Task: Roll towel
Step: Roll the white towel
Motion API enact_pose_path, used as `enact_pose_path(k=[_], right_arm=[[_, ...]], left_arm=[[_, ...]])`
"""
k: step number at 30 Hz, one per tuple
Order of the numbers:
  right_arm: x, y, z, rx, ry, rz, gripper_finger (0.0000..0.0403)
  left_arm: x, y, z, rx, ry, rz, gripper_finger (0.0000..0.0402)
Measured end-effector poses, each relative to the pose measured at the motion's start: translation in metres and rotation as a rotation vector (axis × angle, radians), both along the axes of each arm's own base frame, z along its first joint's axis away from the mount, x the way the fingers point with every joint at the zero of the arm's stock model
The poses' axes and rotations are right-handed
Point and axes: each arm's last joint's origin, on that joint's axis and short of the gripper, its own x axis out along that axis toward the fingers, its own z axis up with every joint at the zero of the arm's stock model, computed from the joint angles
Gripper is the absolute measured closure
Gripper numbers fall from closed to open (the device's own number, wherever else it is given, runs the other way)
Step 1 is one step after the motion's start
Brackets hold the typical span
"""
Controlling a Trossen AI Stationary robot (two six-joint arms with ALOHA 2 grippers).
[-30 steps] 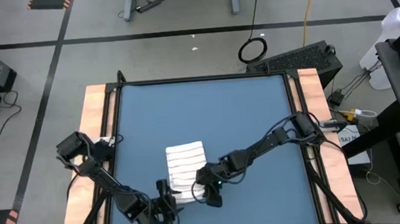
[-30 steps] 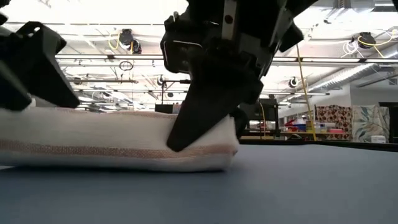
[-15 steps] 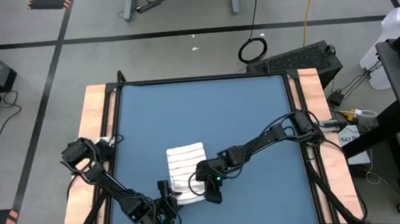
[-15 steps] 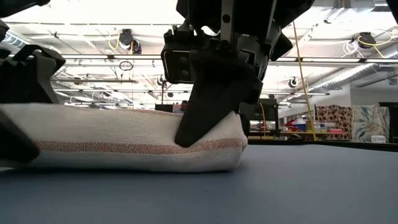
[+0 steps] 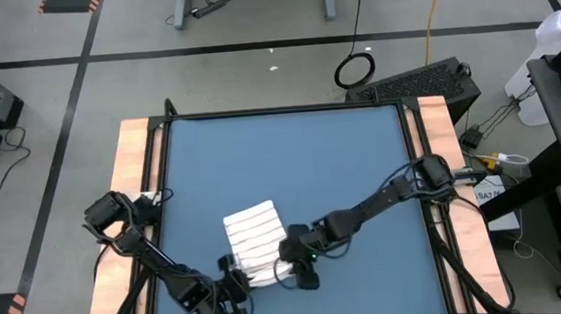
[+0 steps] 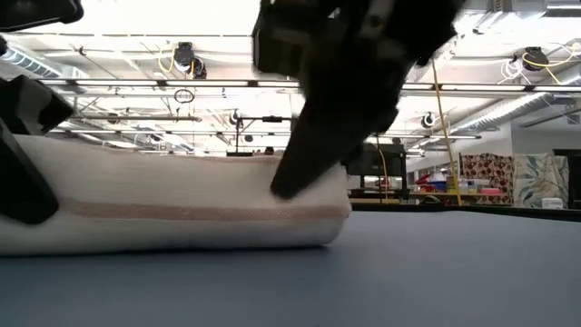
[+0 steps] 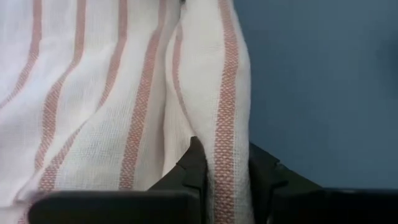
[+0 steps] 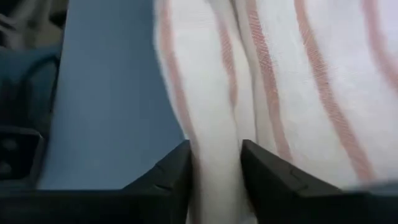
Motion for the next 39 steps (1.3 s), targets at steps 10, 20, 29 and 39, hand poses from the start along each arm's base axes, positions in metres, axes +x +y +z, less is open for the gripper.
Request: enact_pose_path(k=[10, 20, 29, 39], right_arm=[[-0.039, 0.073, 0.016, -0.508, -0.244, 0.083, 0.0183], [-0.055, 0.104, -0.009, -0.696, -0.298, 0.031, 0.0172], [-0.042, 0.094, -0.023, -0.765, -0.316, -0.035, 0.0172], [-0.031, 0.082, -0.022, -0.673, -0.289, 0.028, 0.0173]], left_arm=[[-0.002, 0.001, -0.001, -0.010, 0.027, 0.016, 0.0320], [-0.003, 0.001, -0.002, -0.012, 0.031, 0.015, 0.0322], [-0.003, 0.001, -0.002, -0.030, 0.033, 0.031, 0.0321], [-0.003, 0.001, -0.003, -0.026, 0.037, 0.025, 0.0320]])
